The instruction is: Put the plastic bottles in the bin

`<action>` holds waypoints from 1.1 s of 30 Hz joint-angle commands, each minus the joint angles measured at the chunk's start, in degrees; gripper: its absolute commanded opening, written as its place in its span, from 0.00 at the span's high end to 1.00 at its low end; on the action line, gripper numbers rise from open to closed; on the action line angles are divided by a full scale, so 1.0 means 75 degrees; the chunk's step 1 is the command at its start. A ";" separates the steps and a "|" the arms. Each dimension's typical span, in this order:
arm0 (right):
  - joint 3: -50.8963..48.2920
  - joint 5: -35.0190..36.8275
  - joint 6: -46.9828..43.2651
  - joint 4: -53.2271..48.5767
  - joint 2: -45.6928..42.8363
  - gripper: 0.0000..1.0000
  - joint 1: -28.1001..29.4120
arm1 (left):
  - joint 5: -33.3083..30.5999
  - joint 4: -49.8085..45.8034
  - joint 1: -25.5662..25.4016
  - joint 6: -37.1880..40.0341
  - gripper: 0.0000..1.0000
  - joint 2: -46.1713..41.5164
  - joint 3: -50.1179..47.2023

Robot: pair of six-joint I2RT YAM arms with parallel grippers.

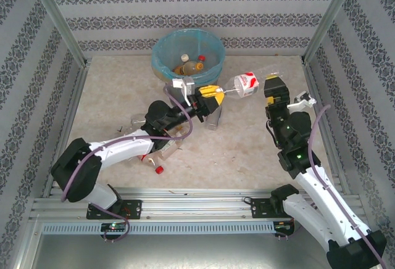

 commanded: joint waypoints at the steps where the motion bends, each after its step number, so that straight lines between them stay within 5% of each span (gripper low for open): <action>1: 0.0296 0.0129 -0.0518 -0.0395 -0.0269 0.02 0.0095 | -0.0596 -0.0114 0.0001 0.0874 1.00 -0.0549 0.0497; 14: 0.1088 -0.0588 -0.1733 -0.0875 -0.0031 0.02 0.0583 | -0.1709 -0.2504 0.0719 0.2805 1.00 -0.1319 0.1793; 19: 0.0813 -0.0308 -0.1731 -0.0928 -0.0257 0.02 0.0590 | -0.2488 -0.6295 0.1541 0.3069 1.00 -0.1361 0.3631; 24: 0.0526 0.0066 -0.1816 -0.0978 -0.0589 0.02 0.0587 | -0.2294 -1.0173 0.2507 0.3704 1.00 -0.0873 0.5714; 29: 0.0467 0.0193 -0.2064 -0.1039 -0.0617 0.02 0.0568 | -0.2509 -1.3741 0.2672 0.4851 1.00 0.0193 0.7804; 33: 0.0440 0.0080 -0.2017 -0.1004 -0.0493 0.02 0.0565 | -0.2565 -1.5143 0.2672 0.5146 1.00 0.0907 0.8967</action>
